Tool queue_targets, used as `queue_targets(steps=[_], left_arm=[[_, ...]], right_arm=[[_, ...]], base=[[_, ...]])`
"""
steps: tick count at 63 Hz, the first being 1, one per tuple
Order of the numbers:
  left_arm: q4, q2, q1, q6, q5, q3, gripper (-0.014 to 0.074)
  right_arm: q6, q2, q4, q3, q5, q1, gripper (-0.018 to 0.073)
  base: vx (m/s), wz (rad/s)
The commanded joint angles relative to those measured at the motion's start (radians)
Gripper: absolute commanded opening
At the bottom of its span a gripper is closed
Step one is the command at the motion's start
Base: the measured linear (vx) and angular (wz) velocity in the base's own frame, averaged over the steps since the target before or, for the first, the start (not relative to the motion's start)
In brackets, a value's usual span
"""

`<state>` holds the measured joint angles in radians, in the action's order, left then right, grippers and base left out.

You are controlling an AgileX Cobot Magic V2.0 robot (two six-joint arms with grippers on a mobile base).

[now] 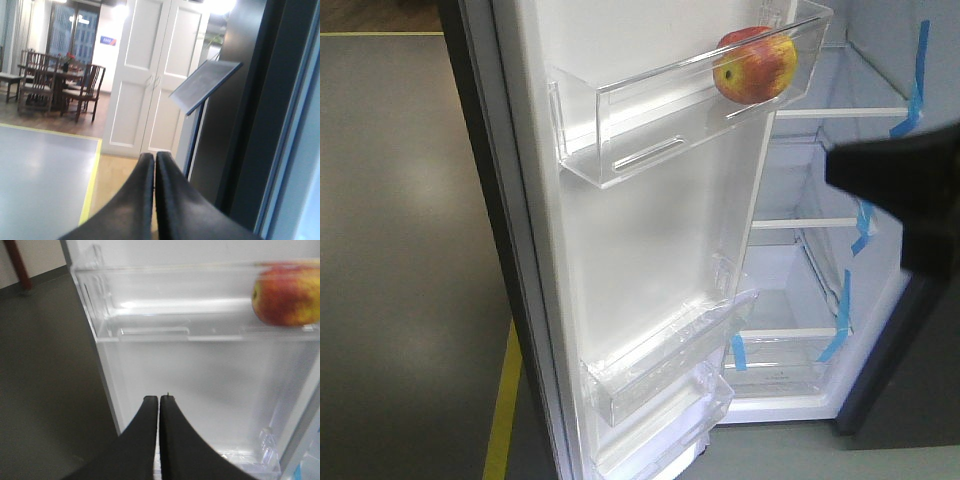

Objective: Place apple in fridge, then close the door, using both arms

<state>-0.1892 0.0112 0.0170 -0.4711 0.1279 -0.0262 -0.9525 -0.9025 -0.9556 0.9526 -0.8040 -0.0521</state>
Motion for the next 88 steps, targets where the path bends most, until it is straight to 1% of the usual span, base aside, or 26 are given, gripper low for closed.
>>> queue_targets(steps=[1, 5, 9, 15, 18, 24, 29, 40, 45, 48, 50, 53, 57, 60, 63, 66, 68, 70, 74, 77, 79, 83, 85, 88], left_arm=[[0.01, 0.014, 0.006, -0.06, 0.136, -0.021, -0.0006], [0.01, 0.014, 0.006, -0.132, 0.18, -0.021, -0.0006], [0.01, 0.014, 0.006, -0.207, 0.24, -0.021, -0.0006], [0.01, 0.014, 0.006, -0.36, 0.325, -0.021, -0.0006], [0.01, 0.014, 0.006, -0.418, 0.361, -0.021, -0.0006], [0.021, 0.014, 0.006, -0.566, 0.415, -0.021, -0.0006], [0.068, 0.014, 0.006, -0.7, 0.444, -0.02, -0.0006], [0.214, 0.014, 0.006, -0.959, 0.496, -0.016, -0.0006], [0.258, 0.014, 0.006, -1.084, 0.554, -0.009, -0.0006], [0.271, 0.014, 0.006, -1.149, 0.56, 0.016, -0.0006], [0.271, 0.014, 0.006, -1.171, 0.551, 0.044, -0.0006], [0.271, 0.011, 0.006, -1.166, 0.512, 0.097, -0.0006], [0.269, -0.006, 0.006, -1.139, 0.442, 0.188, -0.0006], [0.259, -0.036, 0.006, -1.1, 0.397, 0.247, -0.0006], [0.233, -0.081, 0.006, -1.037, 0.376, 0.313, -0.0006], [0.189, -0.133, 0.006, -0.97, 0.374, 0.377, -0.0006], [0.143, -0.174, 0.006, -0.945, 0.374, 0.42, -0.0006], [0.094, -0.218, 0.006, -0.939, 0.374, 0.462, -0.0006], [-0.002, -0.307, 0.006, -0.945, 0.374, 0.536, -0.0006], [-0.087, -0.385, 0.006, -0.966, 0.376, 0.582, -0.0006], [-0.131, -0.446, 0.006, -0.984, 0.387, 0.605, -0.0006], [-0.233, -0.574, 0.006, -1.06, 0.44, 0.657, -0.0006], [-0.271, -0.627, 0.006, -1.099, 0.47, 0.677, -0.0006], [-0.332, -0.72, 0.006, -1.133, 0.526, 0.721, -0.0006]], right_arm=[[-0.018, 0.167, -0.063, -0.152, 0.163, 0.002, -0.0005], [-0.009, 0.253, -0.07, -0.244, 0.204, 0.002, -0.0005], [0.023, 0.351, -0.072, -0.316, 0.227, 0.002, -0.0005], [0.07, 0.459, -0.066, -0.394, 0.233, 0.002, -0.0005], [0.088, 0.502, -0.066, -0.424, 0.234, 0.002, -0.0005], [0.153, 0.572, -0.064, -0.468, 0.247, 0.002, -0.0005], [0.2, 0.61, -0.061, -0.492, 0.285, 0.002, -0.0005], [0.199, 0.652, -0.068, -0.503, 0.359, 0.002, -0.0005], [0.199, 0.669, -0.079, -0.491, 0.401, 0.002, -0.0005], [0.198, 0.679, -0.078, -0.469, 0.426, 0.002, -0.0005], [0.196, 0.685, -0.075, -0.455, 0.438, 0.002, -0.0005], [0.192, 0.685, -0.07, -0.428, 0.456, 0.002, -0.0005], [0.188, 0.685, -0.052, -0.396, 0.464, 0.002, -0.0005], [0.189, 0.685, -0.03, -0.378, 0.46, 0.002, -0.0005], [0.199, 0.685, -0.01, -0.367, 0.451, 0.002, -0.0004], [0.206, 0.685, -0.003, -0.362, 0.438, 0.002, -0.0004], [0.215, 0.685, -0.001, -0.36, 0.428, 0.002, -0.0004], [0.225, 0.685, 0.004, -0.36, 0.413, 0.002, -0.0004], [0.247, 0.685, 0.029, -0.36, 0.391, 0.002, -0.0004], [0.257, 0.685, 0.045, -0.36, 0.385, 0.002, -0.0004], [0.265, 0.685, 0.054, -0.36, 0.377, 0.002, -0.0004], [0.283, 0.685, 0.063, -0.36, 0.344, 0.002, -0.0004], [0.286, 0.685, 0.063, -0.36, 0.32, 0.002, -0.0004], [0.29, 0.685, 0.065, -0.36, 0.29, 0.002, -0.0004]], base=[[0.0, 0.0], [0.0, 0.0], [0.0, 0.0], [0.0, 0.0], [0.0, 0.0], [0.0, 0.0], [0.0, 0.0], [0.0, 0.0], [0.0, 0.0], [0.0, 0.0], [0.0, 0.0], [0.0, 0.0], [0.0, 0.0], [0.0, 0.0], [0.0, 0.0], [0.0, 0.0], [0.0, 0.0], [0.0, 0.0], [0.0, 0.0], [0.0, 0.0], [0.0, 0.0], [0.0, 0.0], [0.0, 0.0], [0.0, 0.0]])
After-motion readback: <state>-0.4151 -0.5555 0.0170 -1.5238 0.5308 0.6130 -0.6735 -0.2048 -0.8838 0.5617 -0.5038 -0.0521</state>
